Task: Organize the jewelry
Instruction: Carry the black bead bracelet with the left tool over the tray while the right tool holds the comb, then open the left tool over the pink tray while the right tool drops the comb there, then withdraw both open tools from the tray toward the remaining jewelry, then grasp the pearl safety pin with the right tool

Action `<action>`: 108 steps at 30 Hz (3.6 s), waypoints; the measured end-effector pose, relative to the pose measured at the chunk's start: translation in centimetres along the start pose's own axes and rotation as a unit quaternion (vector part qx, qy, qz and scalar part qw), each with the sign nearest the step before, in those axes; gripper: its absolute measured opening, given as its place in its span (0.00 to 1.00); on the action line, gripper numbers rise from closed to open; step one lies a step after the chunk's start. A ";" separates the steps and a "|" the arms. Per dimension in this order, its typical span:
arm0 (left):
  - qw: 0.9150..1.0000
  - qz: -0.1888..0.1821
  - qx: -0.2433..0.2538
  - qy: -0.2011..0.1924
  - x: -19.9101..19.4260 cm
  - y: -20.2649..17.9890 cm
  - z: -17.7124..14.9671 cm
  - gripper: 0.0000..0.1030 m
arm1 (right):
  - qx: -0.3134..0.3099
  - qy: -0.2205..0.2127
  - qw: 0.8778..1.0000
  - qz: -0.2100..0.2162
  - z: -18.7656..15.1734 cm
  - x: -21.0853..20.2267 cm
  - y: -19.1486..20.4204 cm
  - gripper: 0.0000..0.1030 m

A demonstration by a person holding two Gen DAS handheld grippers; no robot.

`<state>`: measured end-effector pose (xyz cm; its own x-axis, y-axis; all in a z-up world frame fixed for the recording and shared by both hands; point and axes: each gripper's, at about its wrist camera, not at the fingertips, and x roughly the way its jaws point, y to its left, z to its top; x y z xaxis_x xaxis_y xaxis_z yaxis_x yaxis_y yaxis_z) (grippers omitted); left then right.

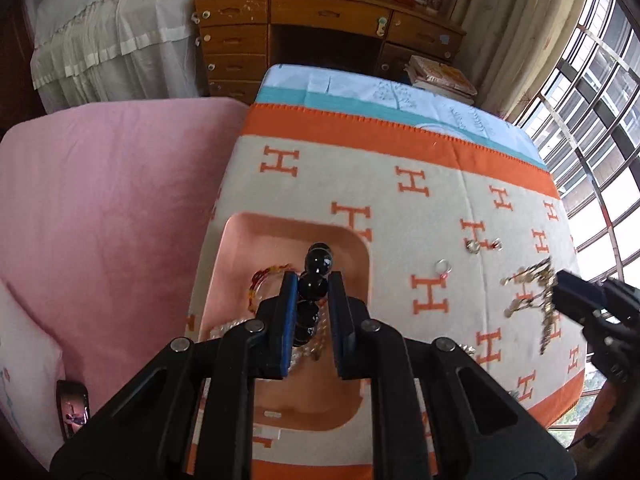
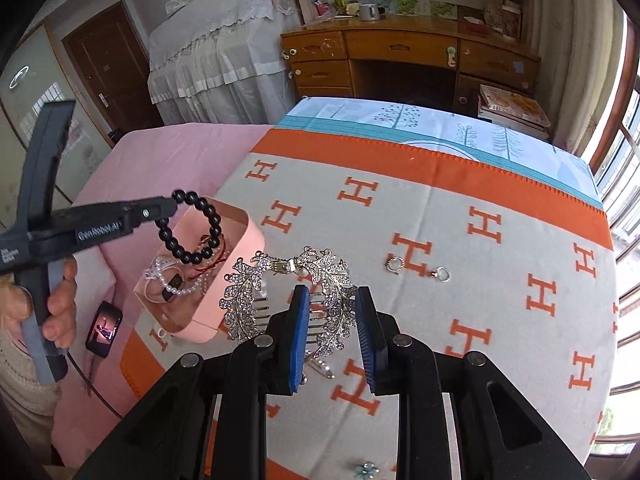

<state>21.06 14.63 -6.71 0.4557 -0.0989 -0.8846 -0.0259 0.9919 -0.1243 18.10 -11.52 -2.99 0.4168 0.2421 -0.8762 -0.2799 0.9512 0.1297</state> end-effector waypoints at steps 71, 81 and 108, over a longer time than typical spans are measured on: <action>0.993 -0.060 0.056 -0.088 -7.0 -3.2 -10.6 0.45 | 0.070 -0.013 0.997 -0.023 -7.6 -4.2 -2.9 0.25; 0.991 -0.062 0.099 -0.068 -5.6 -8.0 -10.6 0.45 | 0.107 -0.020 0.994 -0.025 -10.9 -6.0 -7.7 0.25; 0.991 -0.059 0.119 0.005 3.0 -11.0 -8.8 0.45 | -0.020 0.073 0.996 0.037 -9.0 8.3 -2.0 0.25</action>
<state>14.89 2.73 -11.98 0.4343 -0.2149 -0.8748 0.2387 0.9639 -0.1183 14.33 -13.12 -14.72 0.2646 0.2781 -0.9234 -0.3401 0.9229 0.1805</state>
